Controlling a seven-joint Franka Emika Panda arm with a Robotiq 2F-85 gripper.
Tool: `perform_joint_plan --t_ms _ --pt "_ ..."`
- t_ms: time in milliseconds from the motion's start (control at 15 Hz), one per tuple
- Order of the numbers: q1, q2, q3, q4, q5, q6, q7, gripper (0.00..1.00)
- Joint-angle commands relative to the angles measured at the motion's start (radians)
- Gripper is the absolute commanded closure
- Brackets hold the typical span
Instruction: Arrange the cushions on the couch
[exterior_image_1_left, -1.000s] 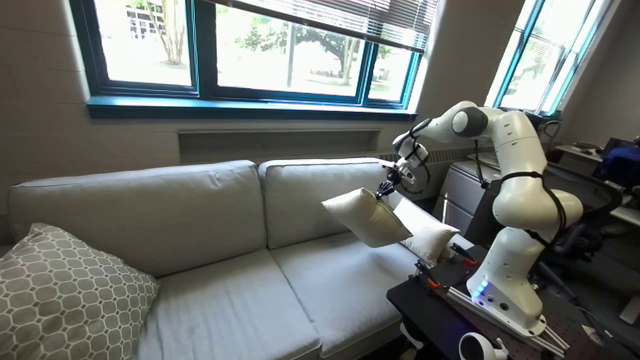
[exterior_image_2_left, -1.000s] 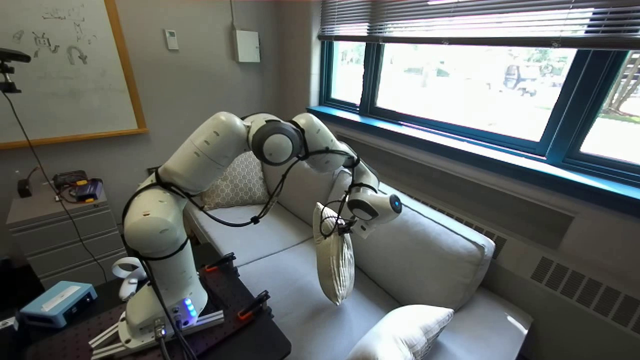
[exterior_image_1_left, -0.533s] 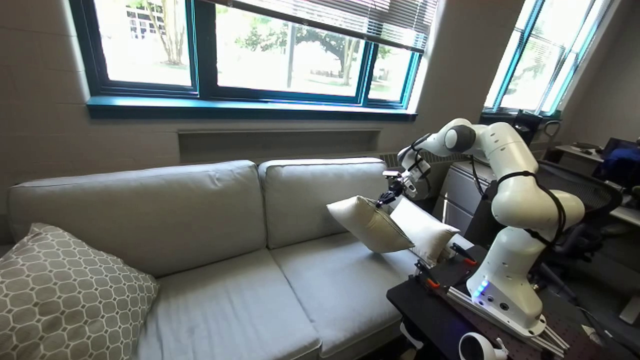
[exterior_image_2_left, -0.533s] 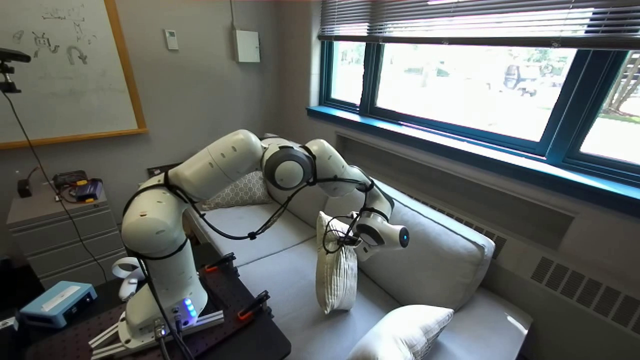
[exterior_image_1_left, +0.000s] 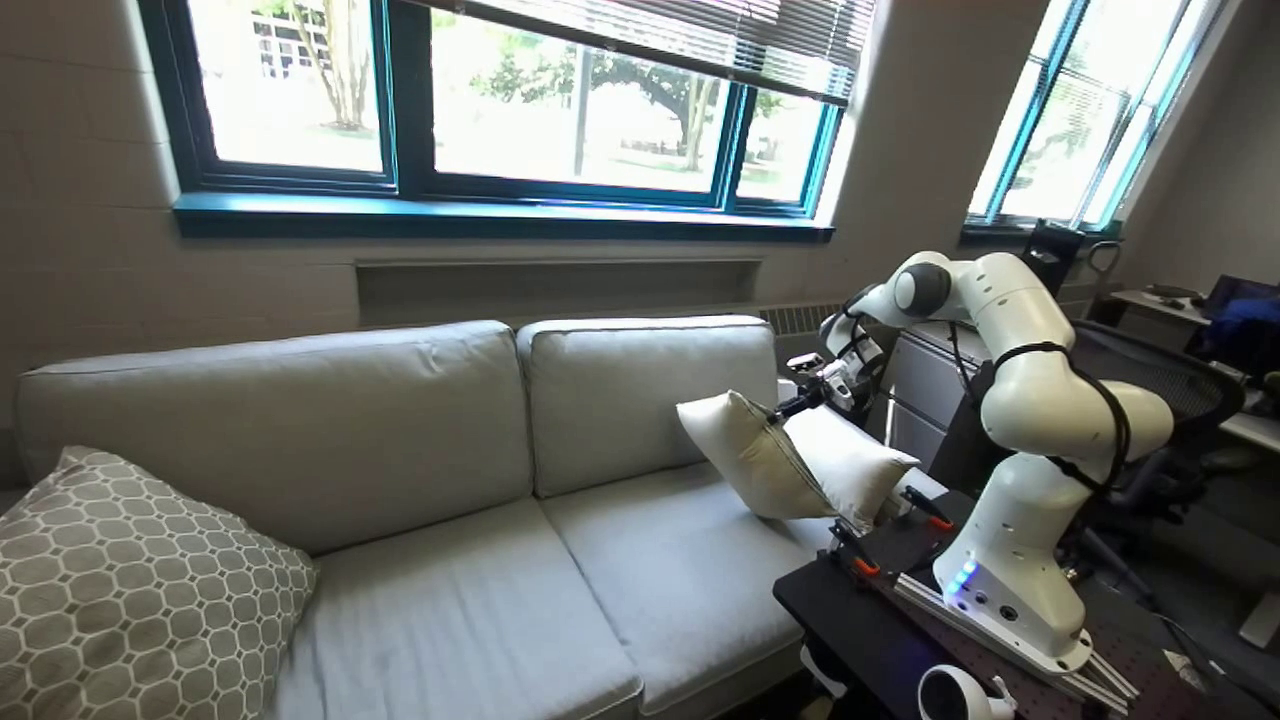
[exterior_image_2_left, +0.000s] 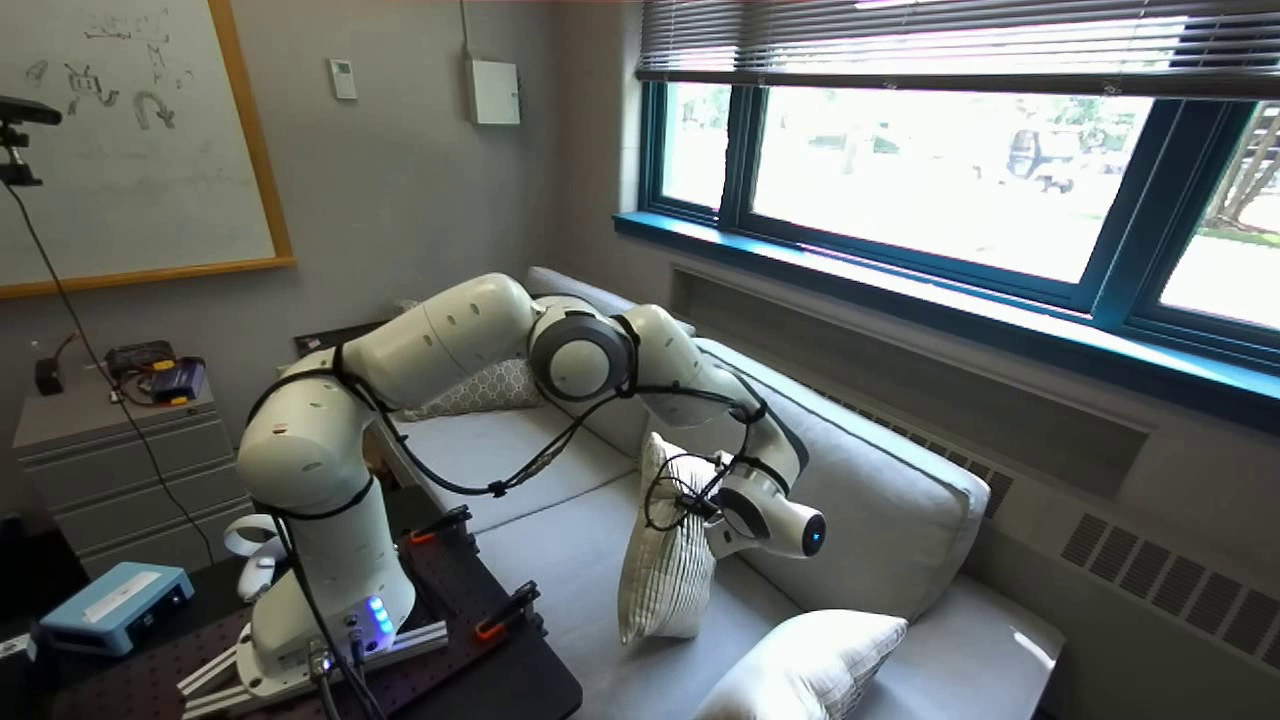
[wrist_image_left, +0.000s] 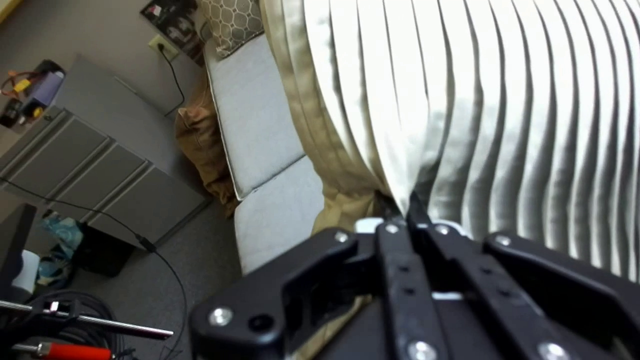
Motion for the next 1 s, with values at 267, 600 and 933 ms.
perform_joint_plan --t_ms 267,600,933 --pt "0.016 0.002 -0.093 0.028 -0.011 -0.079 0.095 0.98" --pt "-0.016 -0.058 -0.206 0.097 -0.163 -0.139 0.199 0.98" --pt "-0.145 -0.040 -0.258 0.330 -0.354 -0.321 0.278 0.98"
